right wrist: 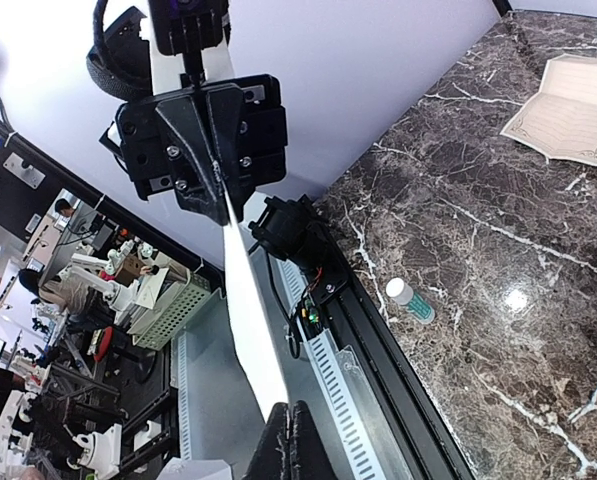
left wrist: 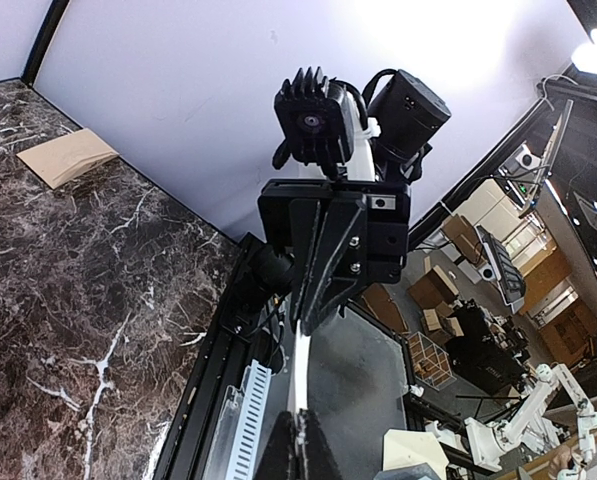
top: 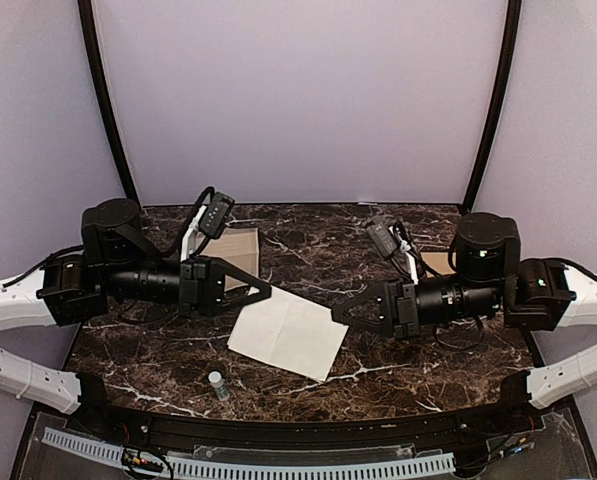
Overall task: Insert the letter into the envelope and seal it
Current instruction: Fold the letter.
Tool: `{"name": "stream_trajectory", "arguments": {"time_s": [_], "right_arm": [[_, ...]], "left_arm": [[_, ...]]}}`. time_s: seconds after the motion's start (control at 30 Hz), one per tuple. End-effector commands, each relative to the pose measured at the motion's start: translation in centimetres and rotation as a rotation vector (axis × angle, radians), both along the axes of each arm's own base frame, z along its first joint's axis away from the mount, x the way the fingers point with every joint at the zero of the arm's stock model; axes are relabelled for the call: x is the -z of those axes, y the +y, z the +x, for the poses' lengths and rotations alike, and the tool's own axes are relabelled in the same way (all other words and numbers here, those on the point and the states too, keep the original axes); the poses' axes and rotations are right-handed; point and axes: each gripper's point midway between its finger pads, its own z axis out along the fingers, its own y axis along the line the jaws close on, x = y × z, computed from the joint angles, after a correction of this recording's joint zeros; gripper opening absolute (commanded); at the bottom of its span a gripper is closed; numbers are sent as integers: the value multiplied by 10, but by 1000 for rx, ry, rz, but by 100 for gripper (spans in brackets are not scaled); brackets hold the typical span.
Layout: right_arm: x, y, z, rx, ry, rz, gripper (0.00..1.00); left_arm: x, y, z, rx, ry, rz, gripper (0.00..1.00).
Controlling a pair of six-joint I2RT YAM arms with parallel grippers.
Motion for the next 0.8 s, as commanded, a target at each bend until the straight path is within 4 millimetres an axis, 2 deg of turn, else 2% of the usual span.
{"name": "stream_trajectory", "arguments": {"time_s": [0.0, 0.03, 0.1, 0.17, 0.23, 0.67, 0.77], "right_arm": [[-4, 0, 0, 4, -7, 17, 0], [-4, 0, 0, 7, -8, 17, 0], [-7, 0, 2, 15, -12, 23, 0], [-9, 0, 3, 23, -17, 29, 0], [-11, -1, 5, 34, -20, 35, 0], [-23, -13, 14, 108, -33, 75, 0], [-21, -14, 14, 111, -32, 71, 0]], "left_arm": [[-2, 5, 0, -10, -19, -4, 15], [0, 5, 0, -10, -17, 0, 29], [2, 5, 0, -7, -11, 8, 43], [5, 5, -1, -3, -5, 15, 50], [8, 4, -1, 1, 6, 24, 53], [33, 6, -8, 32, 75, 59, 52], [34, 7, -10, 36, 82, 58, 44]]}}
